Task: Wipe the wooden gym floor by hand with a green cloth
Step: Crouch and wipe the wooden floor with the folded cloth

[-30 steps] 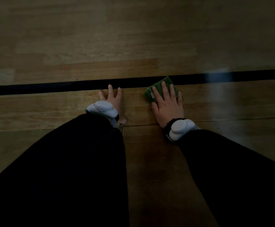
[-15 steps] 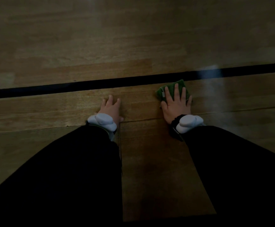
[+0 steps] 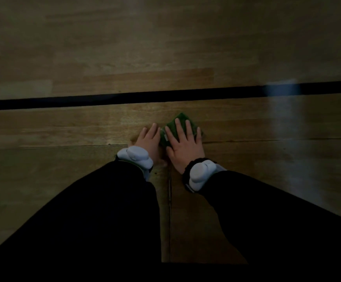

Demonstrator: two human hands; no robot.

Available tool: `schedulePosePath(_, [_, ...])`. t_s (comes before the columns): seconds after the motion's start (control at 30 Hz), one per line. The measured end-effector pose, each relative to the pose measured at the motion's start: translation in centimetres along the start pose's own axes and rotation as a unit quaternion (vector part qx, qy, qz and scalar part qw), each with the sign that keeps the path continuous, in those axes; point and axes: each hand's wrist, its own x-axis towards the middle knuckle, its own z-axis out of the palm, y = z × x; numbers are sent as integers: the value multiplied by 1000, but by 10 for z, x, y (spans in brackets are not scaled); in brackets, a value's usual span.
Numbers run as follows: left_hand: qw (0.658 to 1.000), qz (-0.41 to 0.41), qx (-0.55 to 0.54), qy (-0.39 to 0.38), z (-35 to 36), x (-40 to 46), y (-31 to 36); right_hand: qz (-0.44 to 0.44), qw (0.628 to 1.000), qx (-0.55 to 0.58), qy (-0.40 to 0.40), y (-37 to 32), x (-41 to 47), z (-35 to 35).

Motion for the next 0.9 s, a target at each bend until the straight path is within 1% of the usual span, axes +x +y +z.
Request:
schedulePosePath(0.1, [1000,-16,6,0,5,-8,-7,-18,1000,-6,-5,4,-1,-1])
schedulePosePath(0.3, [998,-12,45,-48,0,-4,-12,-44,999,-19,-2,27,-4,-7])
schedulePosePath(0.5, [996,-27,49,-66,-4,-3,-9,58,998,16,4,89,-6,-24])
schedulePosePath(0.67, [996,-31,42,-72,-6,-4,-7,166,984,62,4,133,-3,-31])
schedulePosePath(0.77, [997,-20,41,-68,-6,-2,-9,191,980,57,30,131,-4,-29])
schedulePosePath(0.9, [996,-9,38,-77,-9,-3,-10,194,979,52,21,124,-3,-32])
